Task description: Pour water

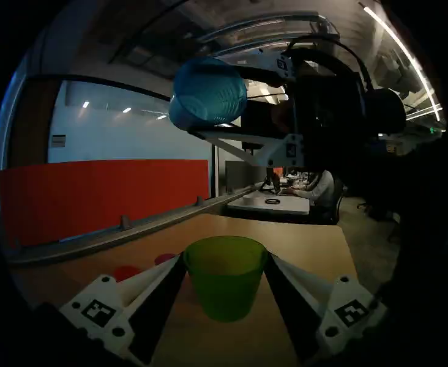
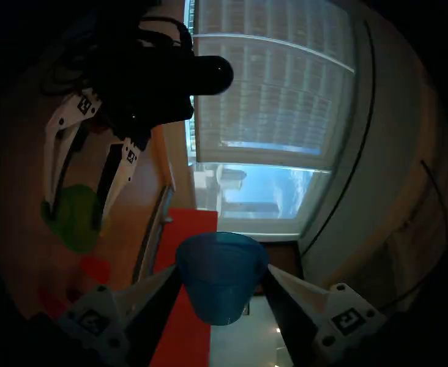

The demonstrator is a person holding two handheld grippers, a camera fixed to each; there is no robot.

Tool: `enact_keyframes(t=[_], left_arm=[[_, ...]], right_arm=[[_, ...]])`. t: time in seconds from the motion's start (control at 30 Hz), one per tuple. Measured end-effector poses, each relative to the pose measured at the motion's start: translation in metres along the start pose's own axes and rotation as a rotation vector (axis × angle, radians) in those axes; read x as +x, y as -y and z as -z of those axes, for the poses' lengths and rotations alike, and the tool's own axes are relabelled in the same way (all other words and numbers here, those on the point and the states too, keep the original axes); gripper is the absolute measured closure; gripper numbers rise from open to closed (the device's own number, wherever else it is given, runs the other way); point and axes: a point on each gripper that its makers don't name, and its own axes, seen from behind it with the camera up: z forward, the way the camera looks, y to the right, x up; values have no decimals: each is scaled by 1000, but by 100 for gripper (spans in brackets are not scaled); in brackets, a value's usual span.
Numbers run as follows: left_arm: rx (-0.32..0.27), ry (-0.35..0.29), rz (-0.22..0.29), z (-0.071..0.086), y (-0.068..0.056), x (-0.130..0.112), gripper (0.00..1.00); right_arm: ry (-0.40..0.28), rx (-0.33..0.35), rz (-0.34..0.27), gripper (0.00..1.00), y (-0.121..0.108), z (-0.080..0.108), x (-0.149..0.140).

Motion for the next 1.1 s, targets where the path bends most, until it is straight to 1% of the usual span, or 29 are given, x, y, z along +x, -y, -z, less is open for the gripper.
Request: enact_keyframes(t=[0.1, 0.23, 0.37, 0.5, 0.57, 0.67, 0.8, 0.97, 1.1], left_arm=[[-1, -1, 2, 0, 0, 0, 11], [0, 2, 0, 0, 1, 0, 11], [2, 3, -3, 0, 1, 0, 11], [2, 3, -2, 0, 1, 1, 11], [5, 3, -4, 1, 1, 1, 11], [9, 6, -7, 1, 2, 0, 11], [10, 6, -10, 2, 3, 2, 11], [16, 6, -11, 3, 4, 2, 11], [18, 10, -13, 3, 5, 2, 11]], right_arm=[[-2, -8, -56, 11, -3, 0, 0], [-4, -10, -156, 11, -4, 2, -2], [-7, -3, -270, 11, -1, 4, -4], [-3, 6, -402, 11, 3, 6, -7], [4, 8, -480, 11, 5, 6, -9], [16, 13, -616, 11, 8, 6, -15], [11, 32, -819, 11, 13, 7, -17], [-4, 85, -1044, 11, 23, 7, -15], [-13, 137, -1240, 11, 33, 6, -14]])
